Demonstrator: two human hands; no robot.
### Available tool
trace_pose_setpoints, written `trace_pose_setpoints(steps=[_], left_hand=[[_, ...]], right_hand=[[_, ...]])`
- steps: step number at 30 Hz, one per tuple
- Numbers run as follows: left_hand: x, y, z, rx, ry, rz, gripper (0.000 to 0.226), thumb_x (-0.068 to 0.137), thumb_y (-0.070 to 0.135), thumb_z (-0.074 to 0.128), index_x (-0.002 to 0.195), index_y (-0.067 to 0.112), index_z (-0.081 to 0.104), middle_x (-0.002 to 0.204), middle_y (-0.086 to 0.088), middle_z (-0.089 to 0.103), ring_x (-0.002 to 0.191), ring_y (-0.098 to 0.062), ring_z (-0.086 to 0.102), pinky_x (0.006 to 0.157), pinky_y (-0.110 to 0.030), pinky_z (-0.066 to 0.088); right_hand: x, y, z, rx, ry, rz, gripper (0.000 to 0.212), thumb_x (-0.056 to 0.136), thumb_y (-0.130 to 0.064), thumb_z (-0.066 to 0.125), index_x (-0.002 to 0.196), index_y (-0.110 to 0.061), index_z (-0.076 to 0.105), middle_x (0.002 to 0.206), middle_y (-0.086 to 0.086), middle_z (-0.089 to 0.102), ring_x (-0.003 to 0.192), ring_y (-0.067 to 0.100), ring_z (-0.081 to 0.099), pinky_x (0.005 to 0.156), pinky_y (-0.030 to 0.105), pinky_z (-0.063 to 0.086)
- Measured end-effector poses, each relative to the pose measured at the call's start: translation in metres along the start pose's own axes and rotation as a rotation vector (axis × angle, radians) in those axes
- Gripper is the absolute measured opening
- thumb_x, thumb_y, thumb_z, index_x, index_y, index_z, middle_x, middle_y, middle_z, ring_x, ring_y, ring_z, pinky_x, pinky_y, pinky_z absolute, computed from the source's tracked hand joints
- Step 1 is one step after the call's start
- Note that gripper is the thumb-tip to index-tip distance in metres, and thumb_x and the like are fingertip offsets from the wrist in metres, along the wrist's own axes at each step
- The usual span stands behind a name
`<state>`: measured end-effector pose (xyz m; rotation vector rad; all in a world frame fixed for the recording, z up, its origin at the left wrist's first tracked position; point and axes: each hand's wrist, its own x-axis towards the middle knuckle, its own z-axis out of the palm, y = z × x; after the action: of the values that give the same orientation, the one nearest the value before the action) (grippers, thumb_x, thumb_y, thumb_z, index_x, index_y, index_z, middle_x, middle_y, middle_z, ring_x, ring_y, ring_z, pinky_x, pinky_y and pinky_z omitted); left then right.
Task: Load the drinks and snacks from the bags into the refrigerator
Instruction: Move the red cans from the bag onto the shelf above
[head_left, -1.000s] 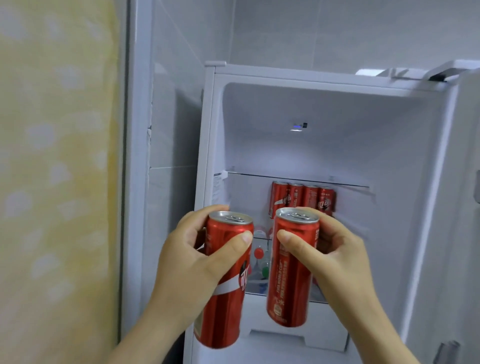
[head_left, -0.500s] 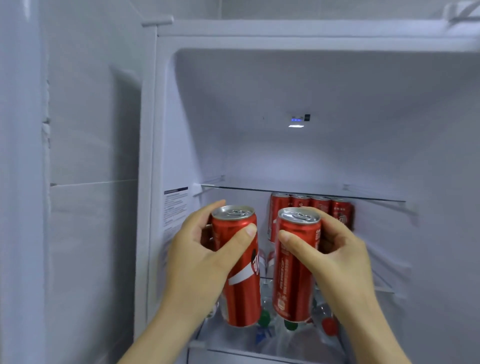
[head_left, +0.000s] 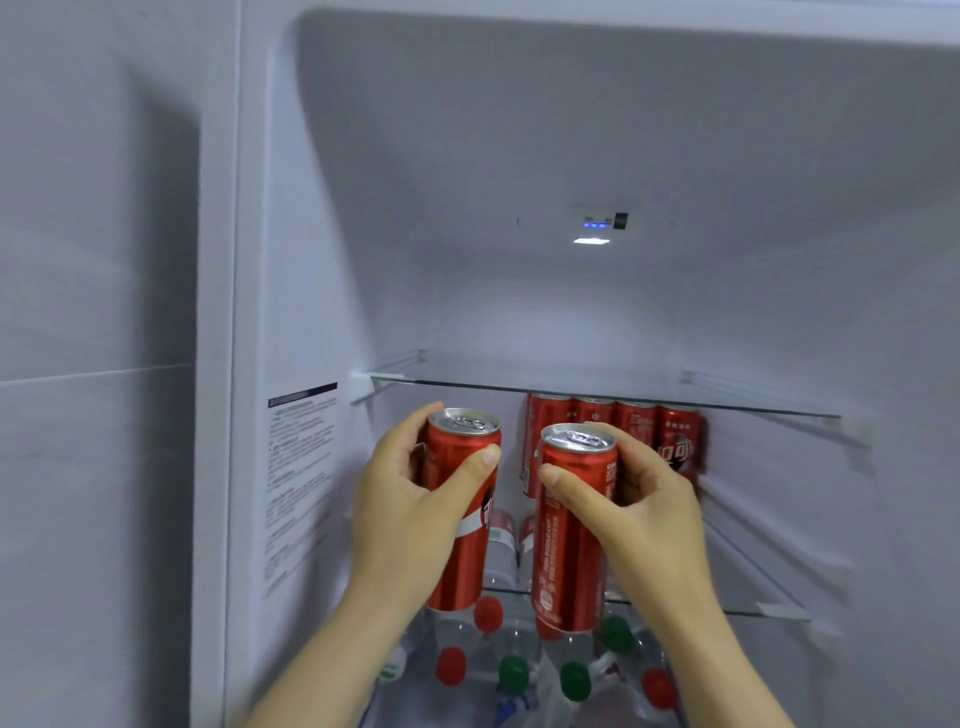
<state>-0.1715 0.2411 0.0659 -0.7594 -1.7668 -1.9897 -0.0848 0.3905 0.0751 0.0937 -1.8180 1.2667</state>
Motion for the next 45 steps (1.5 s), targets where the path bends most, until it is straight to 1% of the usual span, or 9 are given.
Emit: trace_pose_setpoints(steps=[8,13,17,22,27,30,33,39,45], left_hand=[[0.015,-0.027,0.006,0.017,0.027,-0.041,0.056,0.072,0.040,0.076,0.123,0.037,0.054,0.112,0.014,0.065,0.100,-0.006,0.064,0.088,-0.040,0.055],[0.024,-0.035,0.010,0.043,0.011,-0.035,0.054,0.073,0.045,0.072,0.123,0.037,0.053,0.110,0.015,0.064,0.097,-0.003,0.063,0.086,-0.035,0.055],[0.018,-0.045,0.008,0.007,-0.032,-0.030,0.061,0.075,0.040,0.073,0.131,0.040,0.047,0.116,0.019,0.062,0.104,0.001,0.061,0.084,-0.025,0.052],[0.011,-0.059,0.004,-0.001,-0.057,-0.045,0.065,0.077,0.031,0.075,0.131,0.049,0.044,0.115,0.028,0.062,0.106,0.007,0.059,0.087,-0.022,0.047],[0.021,-0.062,0.014,0.112,-0.073,-0.027,0.064,0.079,0.033,0.073,0.133,0.045,0.041,0.119,0.024,0.058,0.110,0.005,0.055,0.095,-0.026,0.045],[0.030,-0.063,0.023,0.140,-0.068,-0.049,0.058,0.080,0.032,0.073,0.121,0.051,0.037,0.109,0.027,0.054,0.098,0.010,0.052,0.086,-0.019,0.044],[0.044,-0.069,0.032,0.165,-0.074,-0.063,0.052,0.081,0.029,0.072,0.123,0.042,0.043,0.107,0.023,0.054,0.092,0.007,0.053,0.073,-0.009,0.038],[0.083,-0.090,0.058,0.274,-0.092,-0.084,0.048,0.081,0.028,0.073,0.123,0.025,0.050,0.107,0.014,0.054,0.095,-0.003,0.049,0.081,-0.020,0.040],[0.110,-0.109,0.083,0.278,-0.111,-0.133,0.044,0.082,0.026,0.072,0.120,0.021,0.051,0.119,-0.001,0.059,0.103,-0.012,0.055,0.084,-0.026,0.042]], right_hand=[[0.019,0.029,0.013,-0.034,0.017,0.003,0.035,0.069,-0.035,0.080,0.100,-0.040,0.065,0.096,-0.026,0.069,0.088,-0.005,0.066,0.067,0.010,0.052],[0.034,0.050,0.021,-0.045,0.045,0.038,0.044,0.072,-0.040,0.078,0.113,-0.034,0.064,0.102,-0.019,0.070,0.093,-0.003,0.066,0.078,0.021,0.055],[0.038,0.064,0.024,-0.034,0.030,0.055,0.054,0.072,-0.044,0.074,0.123,-0.034,0.058,0.108,-0.018,0.068,0.098,-0.003,0.064,0.082,0.023,0.054],[0.033,0.086,0.020,-0.037,-0.041,0.108,0.049,0.072,-0.042,0.073,0.118,-0.035,0.058,0.106,-0.021,0.068,0.098,-0.003,0.065,0.074,0.016,0.055],[0.034,0.101,0.015,-0.047,-0.050,0.158,0.052,0.073,-0.042,0.073,0.122,-0.032,0.058,0.110,-0.015,0.068,0.099,-0.003,0.064,0.071,0.015,0.054],[0.038,0.105,0.015,-0.048,-0.046,0.157,0.046,0.075,-0.040,0.073,0.118,-0.036,0.057,0.109,-0.016,0.068,0.098,-0.004,0.064,0.070,0.014,0.053],[0.038,0.107,0.015,-0.041,-0.042,0.154,0.044,0.077,-0.039,0.073,0.117,-0.039,0.056,0.108,-0.018,0.067,0.098,-0.005,0.064,0.070,0.014,0.053],[0.035,0.112,0.017,-0.023,-0.012,0.152,0.043,0.077,-0.040,0.073,0.116,-0.043,0.054,0.107,-0.019,0.067,0.097,-0.006,0.064,0.073,0.017,0.053],[0.034,0.116,0.017,-0.041,0.036,0.153,0.047,0.072,-0.050,0.070,0.115,-0.047,0.051,0.104,-0.021,0.066,0.094,-0.008,0.063,0.076,0.018,0.052]])
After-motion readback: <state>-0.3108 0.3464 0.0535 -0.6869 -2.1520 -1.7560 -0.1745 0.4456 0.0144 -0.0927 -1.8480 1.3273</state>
